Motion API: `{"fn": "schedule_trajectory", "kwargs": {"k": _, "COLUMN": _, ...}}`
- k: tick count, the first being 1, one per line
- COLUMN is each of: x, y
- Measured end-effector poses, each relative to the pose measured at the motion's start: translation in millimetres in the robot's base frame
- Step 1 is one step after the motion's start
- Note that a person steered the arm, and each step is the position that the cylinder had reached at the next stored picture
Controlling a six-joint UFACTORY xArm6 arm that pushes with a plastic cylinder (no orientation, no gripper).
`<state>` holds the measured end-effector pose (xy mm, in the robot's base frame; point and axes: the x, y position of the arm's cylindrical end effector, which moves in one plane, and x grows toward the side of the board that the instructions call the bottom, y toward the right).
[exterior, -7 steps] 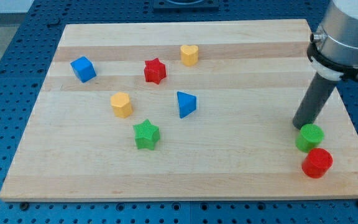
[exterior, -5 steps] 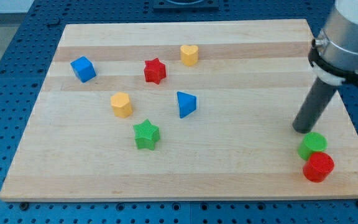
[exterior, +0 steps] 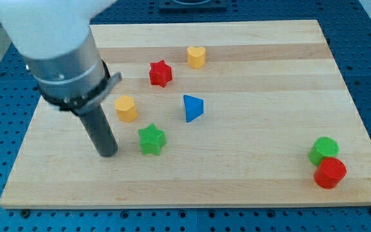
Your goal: Push the green star towards right
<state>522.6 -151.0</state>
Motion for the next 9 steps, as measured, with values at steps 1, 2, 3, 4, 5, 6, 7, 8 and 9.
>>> {"fn": "schedule_trajectory", "kwargs": {"k": 1, "x": -3, "y": 16}}
{"fn": "schedule_trajectory", "kwargs": {"k": 2, "x": -3, "y": 46}}
{"fn": "schedule_trajectory", "kwargs": {"k": 3, "x": -3, "y": 87}}
{"fn": "schedule_trajectory", "kwargs": {"k": 4, "x": -3, "y": 135}}
{"fn": "schedule_trajectory", "kwargs": {"k": 5, "x": -3, "y": 186}}
{"fn": "schedule_trajectory", "kwargs": {"k": 6, "x": -3, "y": 234}}
{"fn": "schedule_trajectory", "kwargs": {"k": 7, "x": -14, "y": 239}}
{"fn": "schedule_trajectory", "kwargs": {"k": 8, "x": -54, "y": 244}}
{"fn": "schedule_trajectory", "kwargs": {"k": 9, "x": -51, "y": 266}}
